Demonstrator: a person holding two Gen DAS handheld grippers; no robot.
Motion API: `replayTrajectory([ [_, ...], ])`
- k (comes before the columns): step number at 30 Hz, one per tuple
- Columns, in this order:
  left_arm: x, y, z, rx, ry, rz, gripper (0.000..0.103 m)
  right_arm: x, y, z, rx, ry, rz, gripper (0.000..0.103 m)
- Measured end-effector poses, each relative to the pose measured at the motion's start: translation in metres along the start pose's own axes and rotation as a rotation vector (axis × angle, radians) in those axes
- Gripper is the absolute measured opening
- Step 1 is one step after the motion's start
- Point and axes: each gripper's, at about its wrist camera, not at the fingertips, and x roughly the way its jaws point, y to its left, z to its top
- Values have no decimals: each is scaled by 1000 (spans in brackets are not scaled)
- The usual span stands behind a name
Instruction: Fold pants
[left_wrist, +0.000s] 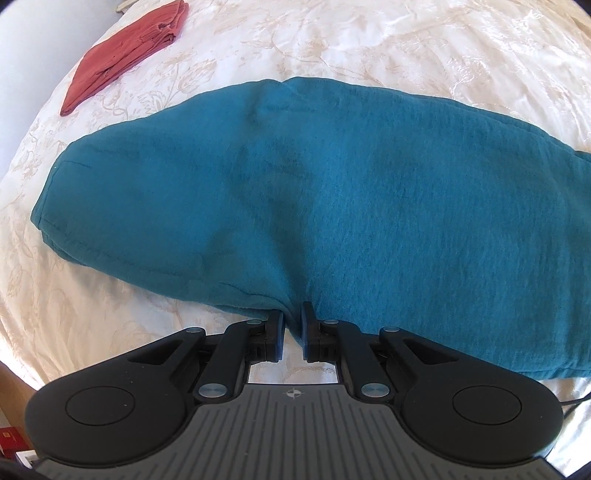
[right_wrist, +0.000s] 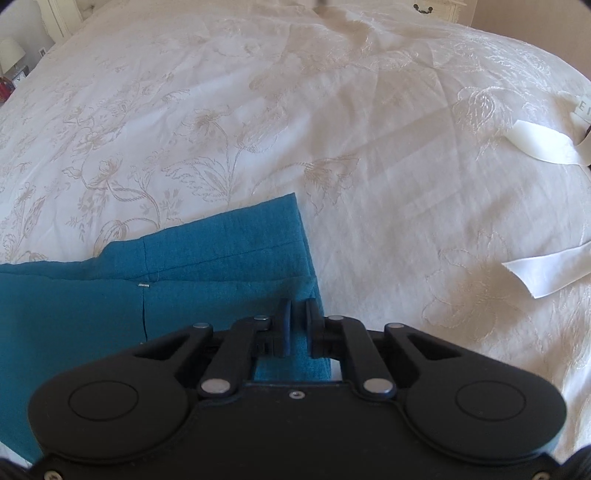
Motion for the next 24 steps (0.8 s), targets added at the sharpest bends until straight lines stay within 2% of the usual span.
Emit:
replayTrajectory([
  [5, -13, 0, 2, -56, -36, 21, 9, -26, 8, 12, -63, -94, -2, 11],
  [9, -21, -7, 9, -88, -84, 40, 9, -20, 13, 34, -107, -140, -7, 11],
  [11, -17, -13, 11, -78, -72, 47, 9, -7, 11, 40, -94, -142, -13, 10],
  [15, -7, -20, 9, -59, -22, 54, 10, 24, 1, 40, -63, -92, -40, 10],
  [18, -11, -19, 5, -41, -19, 50, 10, 23, -10, 39, -20, -66, 1, 27],
  [19, -14, -18, 3, -36, -25, 47, 11, 14, -15, 37, 6, -78, 11, 40],
  [20, -17, -18, 3, -31, -31, 42, 13, 5, -19, 34, 19, -92, 21, 47],
  [21, -20, -17, 2, -25, -38, 36, 16, -4, -22, 30, 28, -100, 32, 47],
  [24, -29, -18, 2, -4, -62, 29, 17, -29, -29, 8, 37, -63, 64, 47],
])
